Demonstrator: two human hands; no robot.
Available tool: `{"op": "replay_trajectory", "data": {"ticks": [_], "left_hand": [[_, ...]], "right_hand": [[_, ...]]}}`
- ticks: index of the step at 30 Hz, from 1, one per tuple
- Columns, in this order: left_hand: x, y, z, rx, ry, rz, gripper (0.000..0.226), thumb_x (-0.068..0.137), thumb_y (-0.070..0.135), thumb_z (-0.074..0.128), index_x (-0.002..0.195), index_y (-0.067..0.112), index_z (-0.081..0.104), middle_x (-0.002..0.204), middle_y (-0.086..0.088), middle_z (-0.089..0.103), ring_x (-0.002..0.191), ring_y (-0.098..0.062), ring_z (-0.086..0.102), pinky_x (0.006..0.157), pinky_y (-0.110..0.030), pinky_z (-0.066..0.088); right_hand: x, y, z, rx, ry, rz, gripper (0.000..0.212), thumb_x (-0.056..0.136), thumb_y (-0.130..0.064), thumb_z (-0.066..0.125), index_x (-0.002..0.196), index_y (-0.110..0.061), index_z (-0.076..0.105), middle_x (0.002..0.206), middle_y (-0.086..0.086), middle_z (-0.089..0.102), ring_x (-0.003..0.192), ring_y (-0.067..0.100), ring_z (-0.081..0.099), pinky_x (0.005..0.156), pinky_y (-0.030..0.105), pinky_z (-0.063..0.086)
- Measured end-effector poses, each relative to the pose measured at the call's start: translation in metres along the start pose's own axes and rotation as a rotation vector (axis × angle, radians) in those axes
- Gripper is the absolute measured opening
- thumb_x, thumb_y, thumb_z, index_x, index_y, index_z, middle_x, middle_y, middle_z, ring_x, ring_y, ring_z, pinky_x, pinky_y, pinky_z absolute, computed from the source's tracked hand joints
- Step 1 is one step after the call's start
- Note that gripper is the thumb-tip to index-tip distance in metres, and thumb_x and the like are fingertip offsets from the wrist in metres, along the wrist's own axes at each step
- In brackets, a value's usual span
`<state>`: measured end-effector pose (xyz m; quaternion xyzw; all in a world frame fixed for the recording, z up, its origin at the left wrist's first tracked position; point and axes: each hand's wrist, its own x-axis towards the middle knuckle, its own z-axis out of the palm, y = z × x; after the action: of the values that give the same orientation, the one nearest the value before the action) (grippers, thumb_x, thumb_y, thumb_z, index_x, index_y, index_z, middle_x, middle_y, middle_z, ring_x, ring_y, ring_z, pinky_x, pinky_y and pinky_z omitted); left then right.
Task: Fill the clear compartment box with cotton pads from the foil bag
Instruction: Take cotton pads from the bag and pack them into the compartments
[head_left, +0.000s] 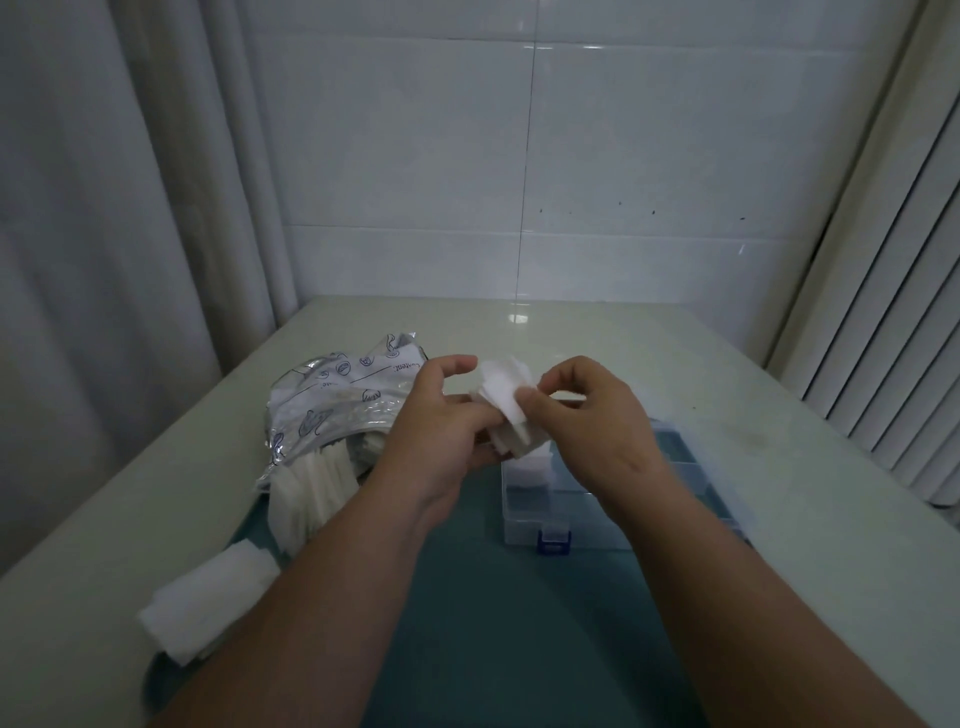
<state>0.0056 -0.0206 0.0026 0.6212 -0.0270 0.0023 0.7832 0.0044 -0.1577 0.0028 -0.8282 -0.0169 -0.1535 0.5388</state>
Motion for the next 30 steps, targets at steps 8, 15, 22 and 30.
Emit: {"op": "replay_trajectory", "data": {"ticks": [8,15,22,30], "left_hand": [[0.002,0.003,-0.007,0.095,-0.027,0.022,0.036,0.087,0.003,0.057,0.114,0.026,0.058,0.078,0.001,0.065,0.074,-0.021,0.060,0.060,-0.035,0.048],[0.002,0.002,-0.010,0.124,-0.017,0.001,0.050,0.086,-0.015,0.050,0.118,0.023,0.054,0.091,-0.011,0.062,0.077,-0.022,0.062,0.057,-0.029,0.052],[-0.005,0.002,-0.001,0.217,0.037,0.011,0.037,0.068,0.011,0.048,0.094,0.024,0.070,0.103,-0.011,0.067,0.090,-0.025,0.062,0.077,-0.041,0.052],[-0.007,-0.017,0.014,0.466,0.150,0.196,0.024,0.097,0.023,0.045,0.097,0.019,0.069,0.092,0.012,0.063,0.088,-0.009,0.055,0.076,-0.029,0.042]], "right_hand": [[0.003,-0.001,-0.014,0.109,-0.108,0.085,0.030,0.084,-0.030,0.072,0.101,-0.023,0.048,0.098,0.004,0.068,0.085,0.021,0.069,0.071,0.032,0.061],[0.002,-0.002,-0.020,-0.025,-0.277,0.105,0.037,0.080,-0.026,0.074,0.111,-0.028,0.055,0.102,-0.004,0.064,0.090,0.015,0.061,0.070,0.026,0.048],[0.000,-0.002,-0.021,-0.312,-0.320,-0.011,0.030,0.076,-0.020,0.076,0.103,-0.022,0.063,0.089,-0.003,0.064,0.082,0.016,0.061,0.076,0.035,0.057],[-0.001,-0.003,-0.022,-0.337,-0.390,-0.008,0.030,0.074,-0.018,0.078,0.100,-0.023,0.065,0.092,-0.003,0.067,0.071,0.011,0.061,0.059,0.021,0.048]]}}
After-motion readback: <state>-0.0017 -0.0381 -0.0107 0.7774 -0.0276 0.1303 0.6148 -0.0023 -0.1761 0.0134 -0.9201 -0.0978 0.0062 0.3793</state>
